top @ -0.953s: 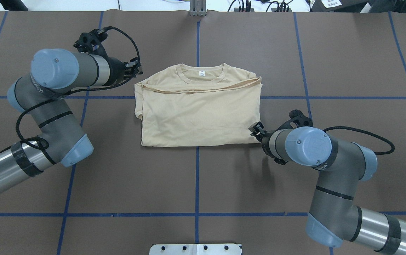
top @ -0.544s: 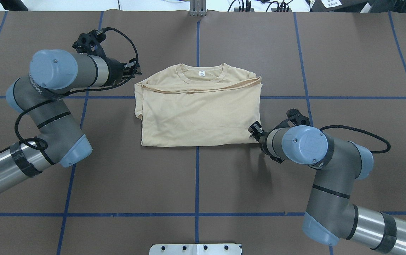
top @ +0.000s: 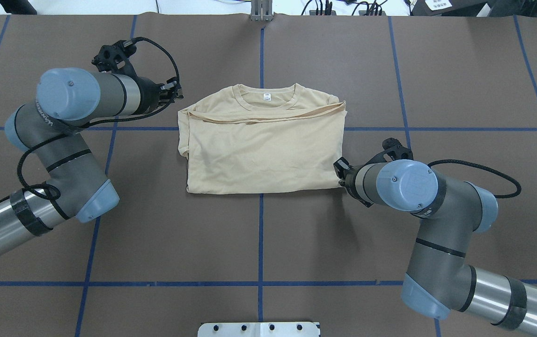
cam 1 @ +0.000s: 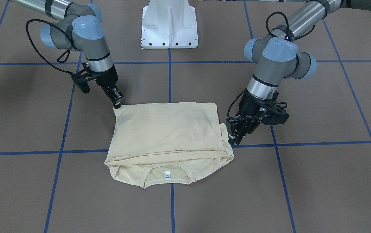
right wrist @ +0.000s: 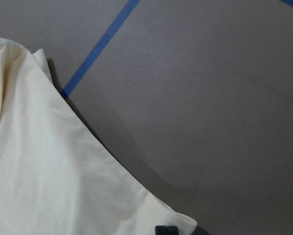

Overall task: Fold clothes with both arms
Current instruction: 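Grasp the side edge with the right gripper and pull it toward the robot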

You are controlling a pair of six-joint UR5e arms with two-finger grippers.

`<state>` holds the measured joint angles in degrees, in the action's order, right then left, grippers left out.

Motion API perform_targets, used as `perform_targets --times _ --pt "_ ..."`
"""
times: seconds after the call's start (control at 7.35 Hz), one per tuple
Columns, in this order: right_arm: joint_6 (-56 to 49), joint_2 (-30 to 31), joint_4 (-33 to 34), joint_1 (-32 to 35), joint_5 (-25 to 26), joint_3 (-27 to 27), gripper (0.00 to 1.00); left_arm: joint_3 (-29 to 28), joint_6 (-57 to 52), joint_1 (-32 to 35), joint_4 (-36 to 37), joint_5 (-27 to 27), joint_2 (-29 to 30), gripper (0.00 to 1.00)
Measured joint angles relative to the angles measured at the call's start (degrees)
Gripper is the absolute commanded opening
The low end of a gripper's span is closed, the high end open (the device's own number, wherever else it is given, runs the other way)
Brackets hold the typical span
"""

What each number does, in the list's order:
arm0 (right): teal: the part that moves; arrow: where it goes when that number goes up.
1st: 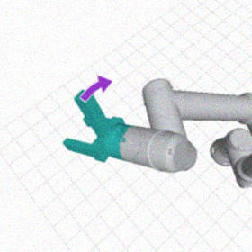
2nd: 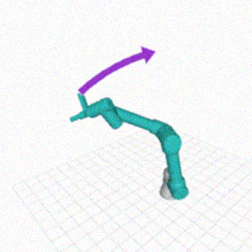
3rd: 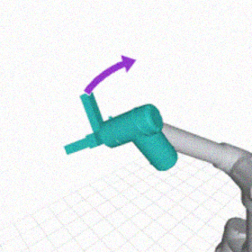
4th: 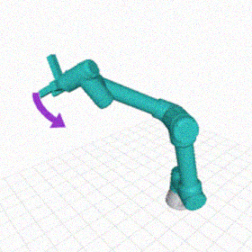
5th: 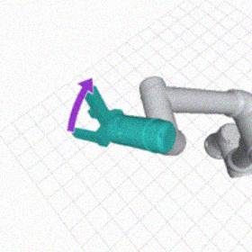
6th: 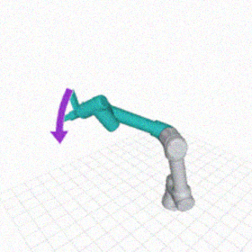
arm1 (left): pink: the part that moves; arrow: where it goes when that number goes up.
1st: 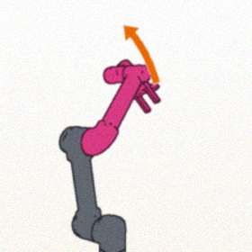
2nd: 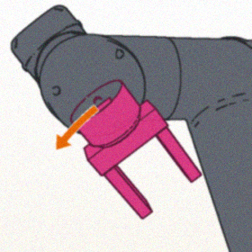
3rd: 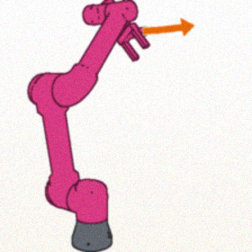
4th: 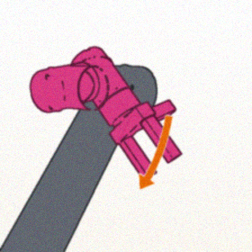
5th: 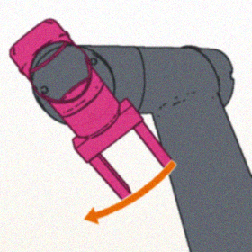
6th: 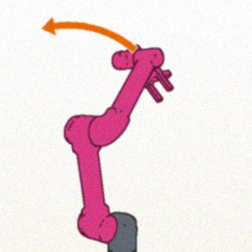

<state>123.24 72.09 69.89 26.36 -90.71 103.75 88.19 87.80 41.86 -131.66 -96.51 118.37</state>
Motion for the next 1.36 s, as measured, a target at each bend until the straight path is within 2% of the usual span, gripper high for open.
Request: perform_targets --times 0.27,0.68,0.95,1.09,1.22,1.36 --pt "0.0 0.56 0.37 0.46 -0.31 1.75 0.0 0.2 0.0 0.04 0.0 0.08 -0.39 0.33" --pt "1.18 6.33 3.55 -0.28 -1.59 11.28 0.0 0.33 -0.1 0.01 -0.02 -0.11 -0.66 0.32" --pt "3.8 9.14 4.72 -3.85 -5.88 17.18 0.0 0.42 -0.41 -0.04 -0.06 -0.47 -0.6 0.32" --pt "5.01 9.93 5.13 -7.79 -7.21 19.54 0.0 0.69 -0.48 -0.06 -0.03 -0.94 -0.58 0.32" --pt "5.67 11.25 5.76 -12.63 -8.29 22.05 0.99 1.59 -0.47 -0.05 -0.01 -2.3 -0.58 0.32" --pt "6.03 13.16 6.23 -18.07 -8.63 23.84 1.0 3.2 -0.27 -0.03 0.32 -3.99 -0.61 0.36"
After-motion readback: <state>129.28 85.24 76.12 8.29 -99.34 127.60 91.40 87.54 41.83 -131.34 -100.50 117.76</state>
